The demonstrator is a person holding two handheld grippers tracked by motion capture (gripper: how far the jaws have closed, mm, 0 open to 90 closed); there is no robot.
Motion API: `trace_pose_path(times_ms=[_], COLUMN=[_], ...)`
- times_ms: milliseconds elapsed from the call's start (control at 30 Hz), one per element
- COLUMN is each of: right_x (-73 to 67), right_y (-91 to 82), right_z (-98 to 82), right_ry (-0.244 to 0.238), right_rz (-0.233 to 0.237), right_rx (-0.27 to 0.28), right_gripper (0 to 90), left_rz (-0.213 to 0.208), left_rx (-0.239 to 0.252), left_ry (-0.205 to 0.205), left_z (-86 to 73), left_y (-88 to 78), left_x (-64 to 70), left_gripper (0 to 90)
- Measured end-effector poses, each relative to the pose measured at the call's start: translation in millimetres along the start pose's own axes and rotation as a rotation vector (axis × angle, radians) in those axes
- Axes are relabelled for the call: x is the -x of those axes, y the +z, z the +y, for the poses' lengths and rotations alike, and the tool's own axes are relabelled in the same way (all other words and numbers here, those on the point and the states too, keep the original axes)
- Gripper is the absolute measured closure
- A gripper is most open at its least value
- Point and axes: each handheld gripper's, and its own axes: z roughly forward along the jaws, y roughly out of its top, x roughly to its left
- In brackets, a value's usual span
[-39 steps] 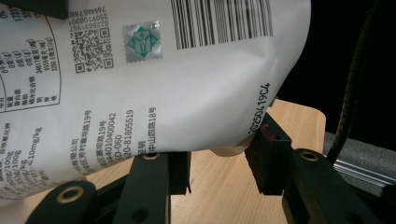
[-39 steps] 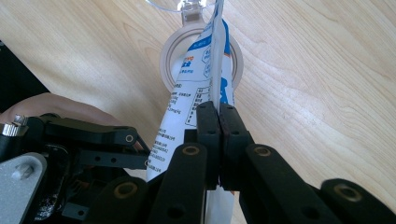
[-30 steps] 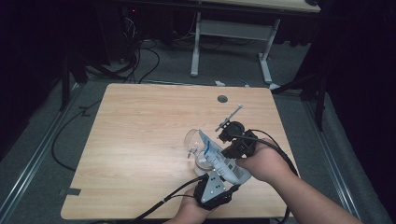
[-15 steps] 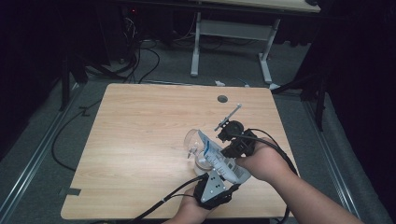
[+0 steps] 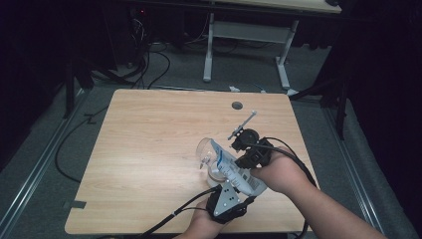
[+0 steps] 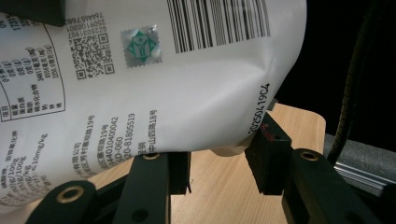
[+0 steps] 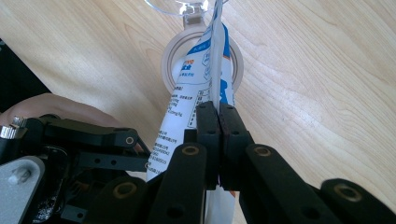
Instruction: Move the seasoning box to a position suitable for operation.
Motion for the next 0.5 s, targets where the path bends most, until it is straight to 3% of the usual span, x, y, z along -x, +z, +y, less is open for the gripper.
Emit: trace_pose_path(times_ms=[500], right_x=[-0.7], right_y=[0.2], right_z=[0.3], right_ry=[0.0], right_rz=[0.0], right_rx=[0.002], right_gripper=[89.3], left_rz=[0.0], left_rx=[0.005], left_ry=[-0.003], left_z=[0.4], left_y=[-0.4], left_x=[0.1], left_gripper=[63.6])
